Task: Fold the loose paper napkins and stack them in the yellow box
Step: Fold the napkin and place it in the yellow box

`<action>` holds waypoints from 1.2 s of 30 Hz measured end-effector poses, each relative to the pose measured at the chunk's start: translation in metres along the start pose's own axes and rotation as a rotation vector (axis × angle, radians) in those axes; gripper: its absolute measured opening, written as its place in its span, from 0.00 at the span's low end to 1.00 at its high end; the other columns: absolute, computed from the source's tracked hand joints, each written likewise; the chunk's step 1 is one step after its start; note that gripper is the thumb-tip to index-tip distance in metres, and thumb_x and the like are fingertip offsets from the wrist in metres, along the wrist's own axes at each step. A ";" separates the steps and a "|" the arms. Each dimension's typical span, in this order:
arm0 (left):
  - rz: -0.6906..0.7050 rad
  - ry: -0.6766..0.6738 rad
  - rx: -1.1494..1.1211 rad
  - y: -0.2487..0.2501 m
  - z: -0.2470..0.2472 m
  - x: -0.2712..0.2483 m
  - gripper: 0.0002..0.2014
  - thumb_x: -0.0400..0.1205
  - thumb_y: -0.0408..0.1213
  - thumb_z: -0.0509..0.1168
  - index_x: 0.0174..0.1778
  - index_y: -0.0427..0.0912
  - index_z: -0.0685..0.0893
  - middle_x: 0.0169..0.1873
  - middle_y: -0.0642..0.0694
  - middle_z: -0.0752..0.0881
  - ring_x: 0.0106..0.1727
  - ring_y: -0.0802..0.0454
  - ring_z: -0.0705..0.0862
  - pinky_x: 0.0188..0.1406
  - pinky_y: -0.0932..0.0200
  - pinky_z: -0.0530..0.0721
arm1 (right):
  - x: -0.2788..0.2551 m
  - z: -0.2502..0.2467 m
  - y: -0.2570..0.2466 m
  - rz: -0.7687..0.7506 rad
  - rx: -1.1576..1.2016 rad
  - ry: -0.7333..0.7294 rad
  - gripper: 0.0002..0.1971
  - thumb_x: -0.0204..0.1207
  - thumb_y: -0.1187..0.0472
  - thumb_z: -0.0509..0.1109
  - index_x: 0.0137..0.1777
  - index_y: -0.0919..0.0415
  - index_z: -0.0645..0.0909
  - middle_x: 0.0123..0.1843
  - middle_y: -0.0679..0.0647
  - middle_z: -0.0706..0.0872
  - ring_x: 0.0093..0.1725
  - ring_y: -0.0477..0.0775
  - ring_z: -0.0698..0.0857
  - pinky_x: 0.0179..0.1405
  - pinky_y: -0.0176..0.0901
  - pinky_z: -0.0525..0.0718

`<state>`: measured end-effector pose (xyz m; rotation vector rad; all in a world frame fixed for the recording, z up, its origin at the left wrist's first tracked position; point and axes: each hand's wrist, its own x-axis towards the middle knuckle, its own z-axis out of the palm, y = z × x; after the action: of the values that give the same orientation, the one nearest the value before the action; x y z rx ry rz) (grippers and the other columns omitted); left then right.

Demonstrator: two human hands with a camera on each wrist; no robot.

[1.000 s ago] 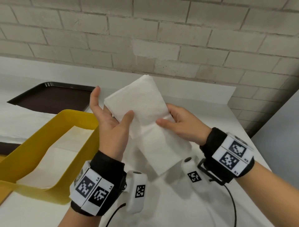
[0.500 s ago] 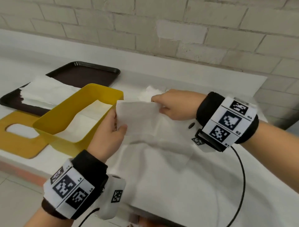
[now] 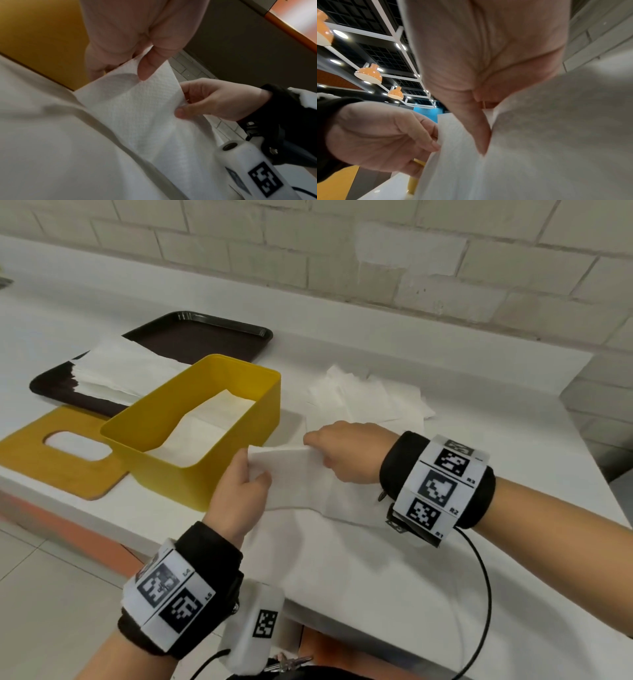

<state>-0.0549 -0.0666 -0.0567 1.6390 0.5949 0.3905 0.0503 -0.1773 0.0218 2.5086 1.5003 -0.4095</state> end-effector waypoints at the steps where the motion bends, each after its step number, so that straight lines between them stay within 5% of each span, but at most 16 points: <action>1: 0.015 0.026 -0.013 0.001 0.000 0.000 0.13 0.82 0.22 0.56 0.56 0.41 0.76 0.51 0.45 0.83 0.55 0.47 0.81 0.56 0.51 0.80 | -0.002 -0.002 0.001 -0.006 0.017 0.027 0.14 0.80 0.69 0.55 0.64 0.59 0.68 0.58 0.58 0.76 0.49 0.58 0.75 0.32 0.43 0.68; 5: 0.016 0.054 0.024 -0.001 0.002 0.001 0.14 0.81 0.23 0.59 0.58 0.44 0.73 0.49 0.49 0.81 0.54 0.50 0.80 0.53 0.55 0.80 | -0.006 -0.002 0.003 -0.001 0.080 0.072 0.14 0.81 0.62 0.58 0.66 0.57 0.66 0.62 0.55 0.76 0.51 0.56 0.76 0.43 0.45 0.71; 9: -0.005 0.002 0.078 -0.002 0.006 0.002 0.14 0.83 0.26 0.57 0.63 0.42 0.74 0.53 0.46 0.82 0.56 0.48 0.80 0.56 0.53 0.80 | -0.002 0.007 0.001 0.008 0.023 -0.007 0.17 0.80 0.69 0.55 0.68 0.59 0.66 0.54 0.58 0.76 0.44 0.55 0.72 0.31 0.43 0.68; 12: 0.016 0.019 0.073 -0.001 0.003 0.003 0.09 0.84 0.27 0.56 0.56 0.41 0.75 0.46 0.50 0.81 0.52 0.50 0.79 0.48 0.59 0.77 | -0.004 0.004 0.003 0.002 0.050 0.024 0.18 0.80 0.69 0.55 0.68 0.57 0.67 0.58 0.56 0.77 0.49 0.55 0.73 0.40 0.44 0.71; 16: -0.022 0.035 0.039 0.000 0.000 0.004 0.12 0.82 0.24 0.58 0.56 0.45 0.73 0.49 0.50 0.81 0.57 0.47 0.80 0.61 0.48 0.80 | -0.008 0.003 0.007 0.024 0.079 0.049 0.17 0.82 0.63 0.58 0.69 0.57 0.64 0.61 0.56 0.77 0.48 0.55 0.74 0.43 0.46 0.73; 20: -0.020 -0.001 0.089 0.000 0.004 0.005 0.15 0.81 0.23 0.59 0.58 0.46 0.73 0.54 0.45 0.82 0.59 0.45 0.81 0.64 0.42 0.79 | -0.004 0.009 0.007 0.037 0.045 -0.009 0.18 0.80 0.69 0.56 0.69 0.58 0.64 0.55 0.58 0.77 0.44 0.56 0.74 0.34 0.44 0.71; 26: 0.004 -0.001 0.113 0.003 0.003 0.004 0.16 0.82 0.23 0.57 0.61 0.45 0.73 0.57 0.44 0.81 0.61 0.46 0.80 0.64 0.46 0.79 | -0.009 0.003 0.014 0.031 0.129 0.155 0.12 0.80 0.65 0.59 0.61 0.58 0.67 0.55 0.52 0.75 0.46 0.54 0.74 0.41 0.44 0.71; 31: -0.022 -0.034 0.124 0.006 0.002 0.000 0.15 0.82 0.22 0.55 0.60 0.43 0.74 0.53 0.47 0.83 0.58 0.47 0.82 0.57 0.51 0.82 | -0.006 0.012 0.016 0.029 0.151 0.065 0.11 0.82 0.65 0.55 0.63 0.56 0.69 0.52 0.56 0.77 0.48 0.58 0.78 0.41 0.46 0.73; 33: -0.041 -0.054 0.064 0.010 -0.002 -0.004 0.16 0.83 0.24 0.56 0.64 0.43 0.73 0.52 0.52 0.84 0.55 0.55 0.83 0.53 0.60 0.82 | -0.010 0.007 0.023 0.025 0.241 0.103 0.11 0.82 0.65 0.56 0.62 0.57 0.71 0.54 0.58 0.80 0.51 0.59 0.81 0.47 0.48 0.78; 36: -0.057 -0.102 -0.015 0.018 -0.009 -0.008 0.20 0.82 0.33 0.63 0.71 0.44 0.72 0.59 0.50 0.85 0.58 0.56 0.84 0.57 0.60 0.81 | -0.020 -0.003 0.043 0.034 0.489 0.270 0.11 0.81 0.63 0.61 0.62 0.61 0.74 0.57 0.57 0.83 0.57 0.58 0.81 0.58 0.49 0.77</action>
<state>-0.0631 -0.0652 -0.0366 1.6140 0.5596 0.2673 0.0794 -0.2133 0.0322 3.0688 1.6057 -0.4995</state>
